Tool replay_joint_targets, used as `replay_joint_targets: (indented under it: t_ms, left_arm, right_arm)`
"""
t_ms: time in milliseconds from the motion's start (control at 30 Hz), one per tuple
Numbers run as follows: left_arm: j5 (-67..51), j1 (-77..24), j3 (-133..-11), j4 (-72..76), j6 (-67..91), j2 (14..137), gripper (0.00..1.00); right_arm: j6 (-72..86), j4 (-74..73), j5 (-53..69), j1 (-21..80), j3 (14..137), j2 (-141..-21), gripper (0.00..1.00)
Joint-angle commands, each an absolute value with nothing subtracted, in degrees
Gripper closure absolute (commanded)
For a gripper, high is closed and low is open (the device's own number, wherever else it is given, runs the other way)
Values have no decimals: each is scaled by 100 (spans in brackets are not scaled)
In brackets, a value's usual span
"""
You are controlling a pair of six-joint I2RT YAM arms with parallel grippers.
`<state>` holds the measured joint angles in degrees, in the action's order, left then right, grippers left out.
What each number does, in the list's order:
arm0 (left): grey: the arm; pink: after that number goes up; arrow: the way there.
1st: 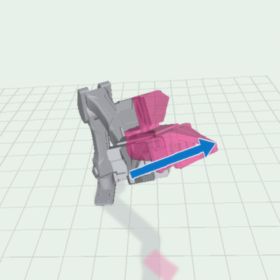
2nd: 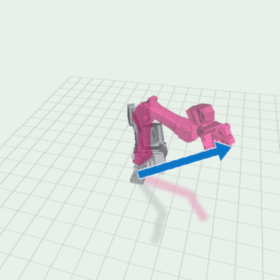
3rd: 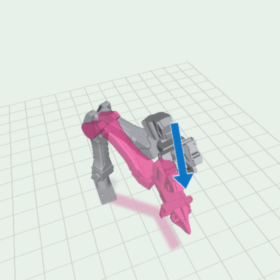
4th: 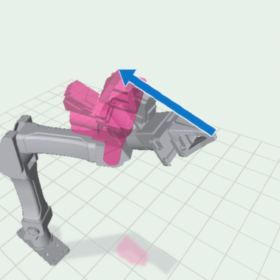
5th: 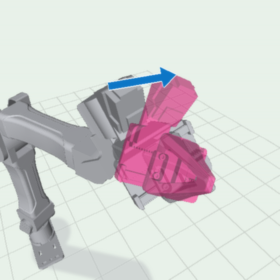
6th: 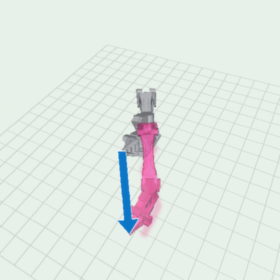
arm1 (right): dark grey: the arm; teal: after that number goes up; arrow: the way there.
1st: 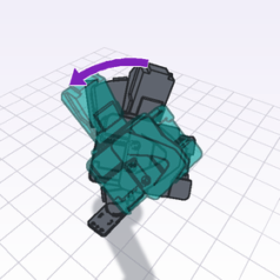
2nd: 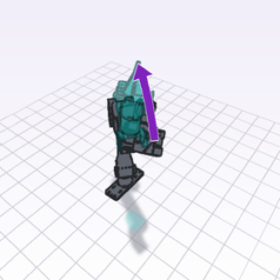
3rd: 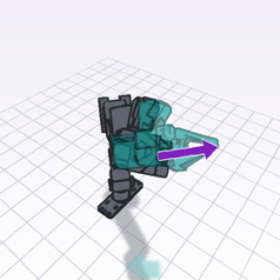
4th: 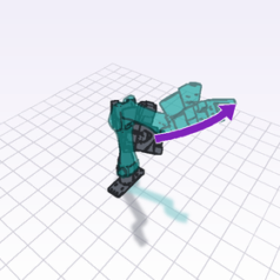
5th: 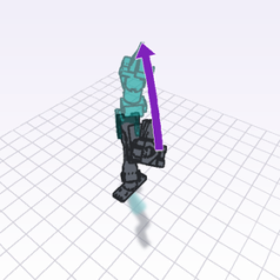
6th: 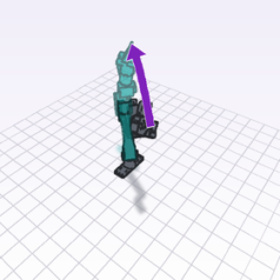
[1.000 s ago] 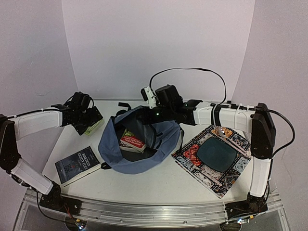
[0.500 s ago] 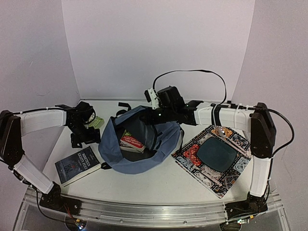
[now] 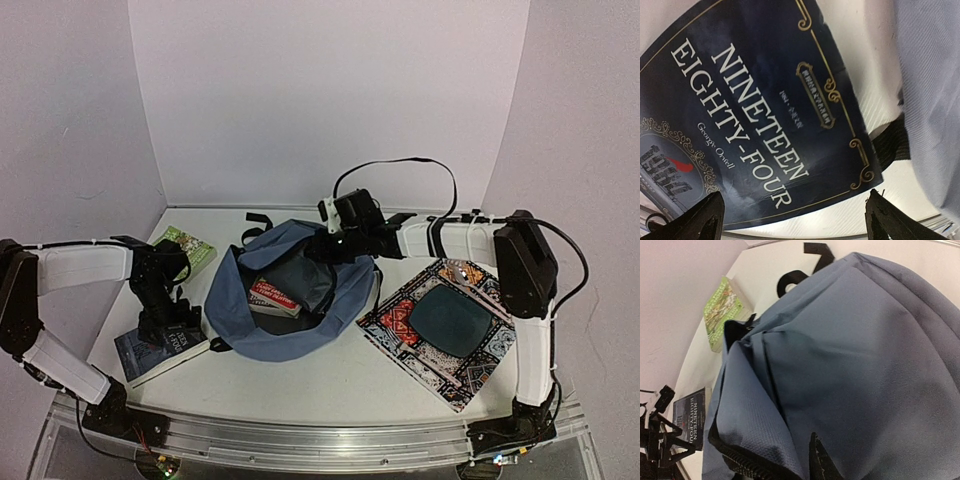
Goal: Pack the student bag
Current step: Move the book to the center of the board.
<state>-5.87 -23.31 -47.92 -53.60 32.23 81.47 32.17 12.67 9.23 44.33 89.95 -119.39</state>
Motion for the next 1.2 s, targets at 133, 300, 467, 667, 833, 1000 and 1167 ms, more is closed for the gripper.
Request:
replay_joint_targets:
  t_ms: [133, 300, 467, 667, 833, 1000, 1167]
  left_arm:
    - [-356, -2480, -4882, -5780, 2812, 8331, 1]
    - [-125, -2714, -5012, -5757, 2753, 8715, 6]
    - [-53, -2742, -5311, -5481, 2831, 9026, 20]
    - [-54, -2660, -5735, -4904, 2949, 9625, 37]
    - [278, -2376, -6364, -4538, 2842, 10321, 42]
    - [510, -2111, -7271, -4553, 2669, 10645, 37]
    - [684, -2117, -7055, -4844, 2505, 10365, 25]
  right_arm:
    - [3260, 1163, 1086, 4298, 9163, -12044, 61]
    - [3042, 1169, 1306, 4298, 9209, -11882, 34]
    - [2988, 1169, 1145, 4298, 9143, -11686, 25]
    - [2950, 1168, 1004, 4295, 8979, -11483, 23]
    - [2861, 1169, 1043, 4298, 8903, -11348, 22]
    - [2756, 1169, 1100, 4297, 8922, -11327, 20]
    - [2609, 1178, 1317, 4298, 8971, -11251, 15]
